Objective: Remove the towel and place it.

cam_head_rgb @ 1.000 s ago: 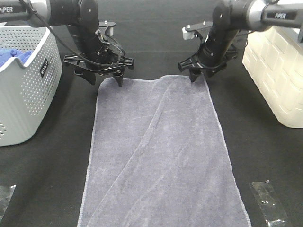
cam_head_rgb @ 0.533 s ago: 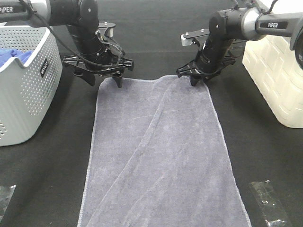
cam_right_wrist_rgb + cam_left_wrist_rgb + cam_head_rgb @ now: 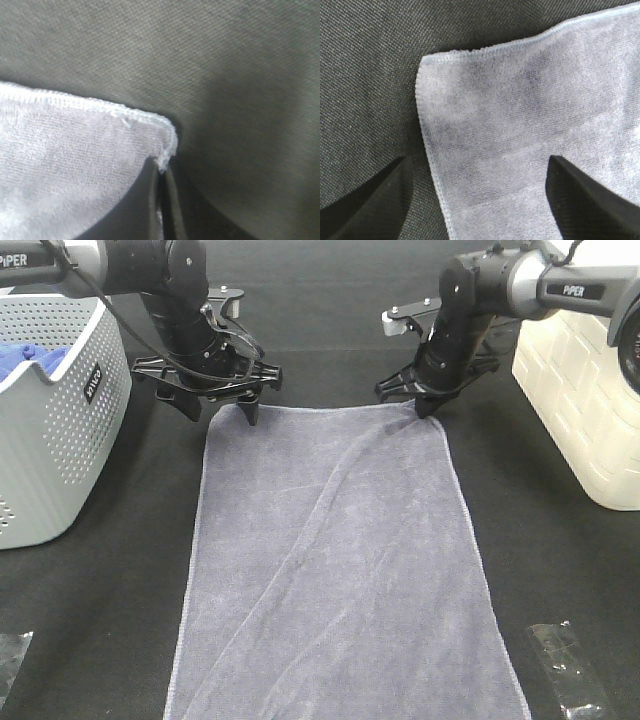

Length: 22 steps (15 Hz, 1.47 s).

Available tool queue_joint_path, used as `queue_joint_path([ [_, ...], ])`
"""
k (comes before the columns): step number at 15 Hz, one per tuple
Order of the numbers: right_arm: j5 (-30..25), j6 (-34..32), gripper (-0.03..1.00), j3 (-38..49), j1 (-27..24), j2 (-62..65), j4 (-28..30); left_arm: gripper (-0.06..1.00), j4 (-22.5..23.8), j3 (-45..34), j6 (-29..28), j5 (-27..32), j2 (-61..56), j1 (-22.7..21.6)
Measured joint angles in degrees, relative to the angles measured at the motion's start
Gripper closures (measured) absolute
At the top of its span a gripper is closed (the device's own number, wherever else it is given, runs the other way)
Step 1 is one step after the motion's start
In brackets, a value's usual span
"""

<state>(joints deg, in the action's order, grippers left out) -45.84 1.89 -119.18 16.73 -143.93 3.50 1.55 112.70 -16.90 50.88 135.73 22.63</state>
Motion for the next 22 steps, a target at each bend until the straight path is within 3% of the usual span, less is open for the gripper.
queue_joint_path([
  [4,-5.61,-3.09,0.97,-2.92,-0.06,1.15,8.37,0.24,0.0,0.0,0.0,-3.38,0.06,0.0],
  [8,-10.26,-5.33,0.97,-2.98,-0.06,1.15,12.03,0.24,1.49,0.0,-0.17,-7.79,0.23,0.0],
  [13,-10.71,-5.61,0.97,-2.98,-0.06,1.15,12.26,0.24,0.4,0.06,-0.23,-12.09,3.95,0.0],
  [16,-10.71,-5.61,0.97,-2.98,-0.06,1.15,12.09,0.32,-1.55,0.06,-0.23,-13.75,5.5,0.0],
  [22,-10.71,-5.61,0.97,-2.98,-0.06,1.15,11.86,0.36,-1.55,0.06,-0.23,-15.36,7.39,0.0],
])
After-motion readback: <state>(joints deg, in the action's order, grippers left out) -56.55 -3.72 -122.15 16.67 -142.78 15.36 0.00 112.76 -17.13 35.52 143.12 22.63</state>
